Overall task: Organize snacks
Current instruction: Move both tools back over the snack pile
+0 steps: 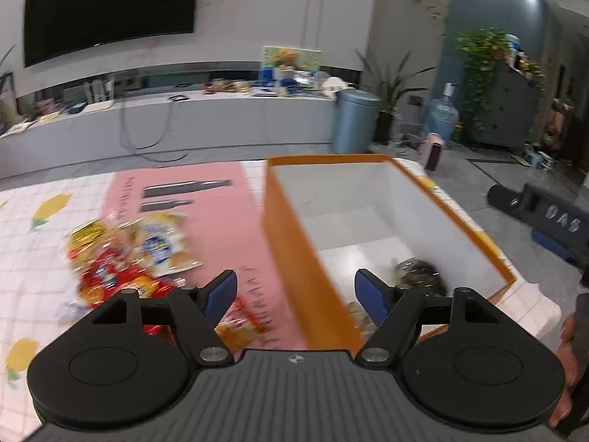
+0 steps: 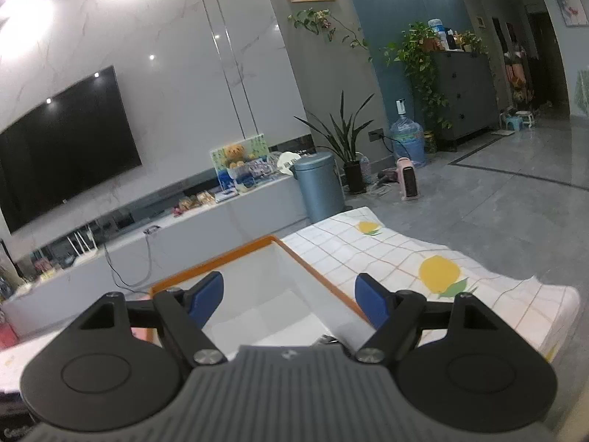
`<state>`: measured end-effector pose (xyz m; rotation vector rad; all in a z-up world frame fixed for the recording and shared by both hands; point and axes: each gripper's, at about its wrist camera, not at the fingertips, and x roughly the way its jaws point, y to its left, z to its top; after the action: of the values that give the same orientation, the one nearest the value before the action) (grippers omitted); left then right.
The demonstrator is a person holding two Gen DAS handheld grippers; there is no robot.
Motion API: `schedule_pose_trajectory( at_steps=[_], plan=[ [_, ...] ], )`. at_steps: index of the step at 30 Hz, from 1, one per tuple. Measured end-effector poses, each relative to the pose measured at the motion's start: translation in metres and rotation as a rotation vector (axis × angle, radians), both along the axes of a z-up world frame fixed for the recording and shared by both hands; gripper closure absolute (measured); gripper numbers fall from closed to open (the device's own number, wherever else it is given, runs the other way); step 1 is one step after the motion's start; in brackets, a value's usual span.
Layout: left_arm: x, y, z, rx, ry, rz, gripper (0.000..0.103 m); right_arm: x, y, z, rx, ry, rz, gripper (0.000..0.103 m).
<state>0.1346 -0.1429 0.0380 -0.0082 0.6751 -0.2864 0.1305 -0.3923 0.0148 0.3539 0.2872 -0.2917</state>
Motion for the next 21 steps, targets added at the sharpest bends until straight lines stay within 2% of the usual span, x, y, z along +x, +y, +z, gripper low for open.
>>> schedule_pose_trajectory(
  at_steps=[6,9,14,17,21],
  plan=[
    [-0.006,0.037,0.004,0.003,0.034,0.058,0.017,0.000,0.023,-0.001,-0.053,-0.023,0.088,0.024],
    [-0.010,0.057,0.004,-0.020,0.045,0.086,0.017,0.001,0.034,-0.006,-0.057,-0.026,0.146,0.024],
    [-0.015,0.087,0.001,-0.037,0.036,0.165,0.017,-0.007,0.059,-0.010,-0.078,-0.100,0.237,0.025],
    [-0.016,0.100,-0.002,-0.034,0.044,0.177,0.017,-0.011,0.078,-0.013,-0.104,-0.112,0.318,0.033],
    [-0.020,0.115,-0.009,-0.030,0.045,0.192,0.017,-0.009,0.102,-0.022,-0.115,-0.053,0.422,0.046]
  ],
)
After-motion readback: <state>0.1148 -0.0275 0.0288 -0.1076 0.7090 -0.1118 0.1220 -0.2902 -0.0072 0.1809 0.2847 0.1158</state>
